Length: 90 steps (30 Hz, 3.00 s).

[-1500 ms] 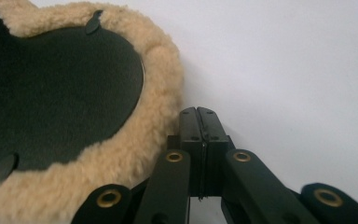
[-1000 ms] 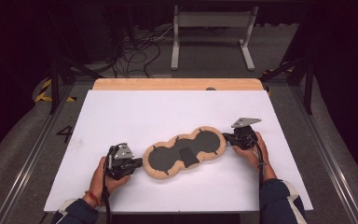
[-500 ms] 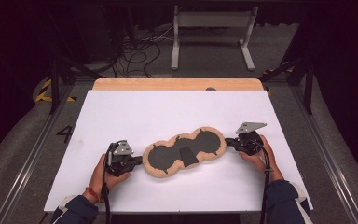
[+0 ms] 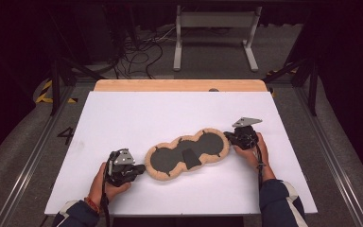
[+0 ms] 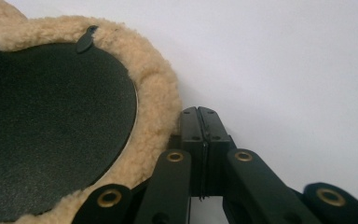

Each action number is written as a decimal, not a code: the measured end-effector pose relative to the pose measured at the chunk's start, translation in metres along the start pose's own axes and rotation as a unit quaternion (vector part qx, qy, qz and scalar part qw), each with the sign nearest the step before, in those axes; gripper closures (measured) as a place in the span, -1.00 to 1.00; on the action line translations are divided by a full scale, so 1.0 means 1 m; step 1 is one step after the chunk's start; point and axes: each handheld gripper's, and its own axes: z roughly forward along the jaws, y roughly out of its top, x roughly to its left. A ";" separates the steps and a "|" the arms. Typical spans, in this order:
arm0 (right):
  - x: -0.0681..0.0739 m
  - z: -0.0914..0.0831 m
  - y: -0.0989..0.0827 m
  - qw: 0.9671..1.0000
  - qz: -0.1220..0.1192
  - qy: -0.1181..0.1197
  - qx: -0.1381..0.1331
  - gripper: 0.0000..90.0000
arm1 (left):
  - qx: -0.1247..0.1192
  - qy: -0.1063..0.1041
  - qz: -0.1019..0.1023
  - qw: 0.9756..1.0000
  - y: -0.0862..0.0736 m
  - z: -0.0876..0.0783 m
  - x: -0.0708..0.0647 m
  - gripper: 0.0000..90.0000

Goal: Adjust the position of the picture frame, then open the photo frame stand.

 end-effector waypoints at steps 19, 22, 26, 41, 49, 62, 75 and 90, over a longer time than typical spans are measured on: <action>0.009 -0.025 -0.013 0.998 -0.037 0.033 0.036 1.00 | 0.007 0.026 0.003 1.000 0.014 0.009 0.026 0.96; 0.013 -0.029 -0.018 0.999 -0.027 0.028 0.032 1.00 | 0.006 0.025 0.008 1.000 0.015 0.011 0.029 0.97; 0.016 -0.035 -0.023 0.999 -0.024 0.028 0.034 1.00 | 0.006 0.023 0.006 1.000 0.018 0.013 0.032 0.97; 0.022 -0.061 -0.032 1.000 0.015 0.009 -0.009 0.82 | -0.051 0.013 0.019 0.998 0.001 -0.016 0.035 0.65; 0.037 -0.083 -0.037 1.000 0.005 0.009 -0.028 0.68 | -0.092 0.014 0.017 0.995 -0.022 -0.041 0.032 0.40; 0.061 -0.101 -0.040 0.997 0.004 0.073 -0.034 0.39 | -0.099 0.024 -0.008 0.995 -0.052 -0.054 0.022 -0.14; 0.093 -0.075 -0.028 0.988 0.002 0.157 0.015 0.44 | -0.087 0.034 -0.022 0.995 -0.069 -0.063 0.027 -0.45; 0.111 -0.042 -0.016 0.971 0.049 0.229 0.046 0.45 | -0.076 0.036 -0.017 0.996 -0.064 -0.056 0.022 -0.50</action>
